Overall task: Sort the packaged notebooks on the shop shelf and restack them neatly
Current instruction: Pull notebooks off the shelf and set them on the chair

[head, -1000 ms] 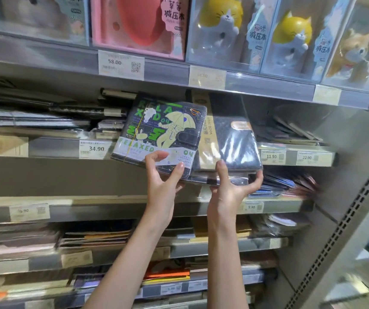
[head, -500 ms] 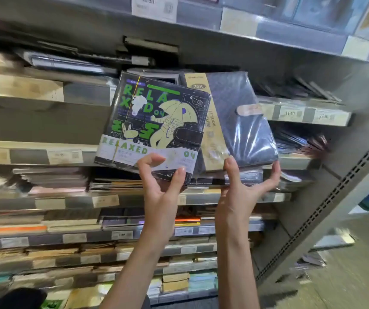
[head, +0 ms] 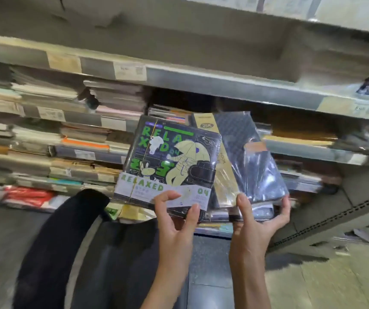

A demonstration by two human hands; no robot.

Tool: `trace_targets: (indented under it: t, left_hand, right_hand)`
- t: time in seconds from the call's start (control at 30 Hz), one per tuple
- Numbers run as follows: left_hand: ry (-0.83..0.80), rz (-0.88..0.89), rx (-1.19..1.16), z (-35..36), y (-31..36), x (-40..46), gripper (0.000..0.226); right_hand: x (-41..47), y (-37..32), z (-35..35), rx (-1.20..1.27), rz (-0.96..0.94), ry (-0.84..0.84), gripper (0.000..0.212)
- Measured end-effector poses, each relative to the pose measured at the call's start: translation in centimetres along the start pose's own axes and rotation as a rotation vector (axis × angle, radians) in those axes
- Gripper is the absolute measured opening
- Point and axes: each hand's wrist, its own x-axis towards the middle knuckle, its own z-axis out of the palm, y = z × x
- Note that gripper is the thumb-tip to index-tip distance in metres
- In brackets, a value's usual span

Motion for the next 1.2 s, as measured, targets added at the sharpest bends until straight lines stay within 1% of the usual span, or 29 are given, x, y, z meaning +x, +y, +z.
trace_targets:
  t: [0.1,0.17,0.27,0.33,0.47,0.53,0.57,0.67,0.83,0.93,1.0,1.1,1.17,1.2]
  left_hand:
    - [0.091,-0.127,0.029,-2.8,-5.0,-1.1,0.045]
    - [0.139,-0.191,0.080,-4.6,-8.3,-2.3,0.045]
    - [0.198,-0.293,0.094,-7.3,-13.1,-3.9,0.043]
    - [0.238,-0.356,0.096,-8.9,-16.5,-4.6,0.041]
    - [0.320,-0.464,0.066,-12.2,-22.4,-5.9,0.039]
    - [0.380,-0.512,0.029,-14.7,-28.0,-6.5,0.036]
    - [0.385,-0.525,0.005,-15.4,-29.0,-6.5,0.036]
    - [0.360,-0.558,-0.063,-15.9,-29.3,-6.8,0.030]
    - [0.352,-0.656,-0.023,-18.8,-33.3,-7.1,0.030]
    - [0.349,-0.747,-0.050,-20.0,-35.0,-6.3,0.030]
    - [0.345,-0.819,-0.056,-20.8,-35.8,-5.6,0.038]
    - [0.348,-0.936,-0.008,-21.6,-37.0,-5.1,0.062]
    - [0.398,-1.008,0.012,-21.7,-37.8,-4.9,0.081]
    - [0.437,-1.039,0.012,-21.9,-38.3,-4.9,0.087]
  right_hand:
    - [-0.8,5.8,-2.7,-0.090,0.124,0.033,0.079]
    - [-1.6,9.6,-4.5,-0.187,0.207,0.057,0.083]
    - [-2.6,15.2,-7.4,-0.298,0.317,0.092,0.084]
    - [-3.2,18.9,-9.1,-0.365,0.368,0.073,0.083]
    - [-4.3,25.3,-12.4,-0.422,0.497,0.046,0.086]
    - [-4.9,30.7,-14.3,-0.468,0.542,0.047,0.081]
    - [-5.0,31.8,-14.7,-0.474,0.539,0.052,0.081]
    - [-5.6,32.4,-14.9,-0.466,0.493,0.050,0.082]
    - [-7.6,36.8,-16.2,-0.490,0.517,0.098,0.085]
    - [-7.8,38.9,-16.7,-0.492,0.519,0.045,0.090]
    - [-7.5,40.4,-17.5,-0.487,0.566,0.015,0.092]
    - [-7.6,41.7,-19.4,-0.521,0.741,-0.013,0.092]
    - [-7.5,42.1,-21.0,-0.602,0.842,-0.038,0.084]
    - [-7.3,42.3,-22.2,-0.647,0.865,-0.044,0.077]
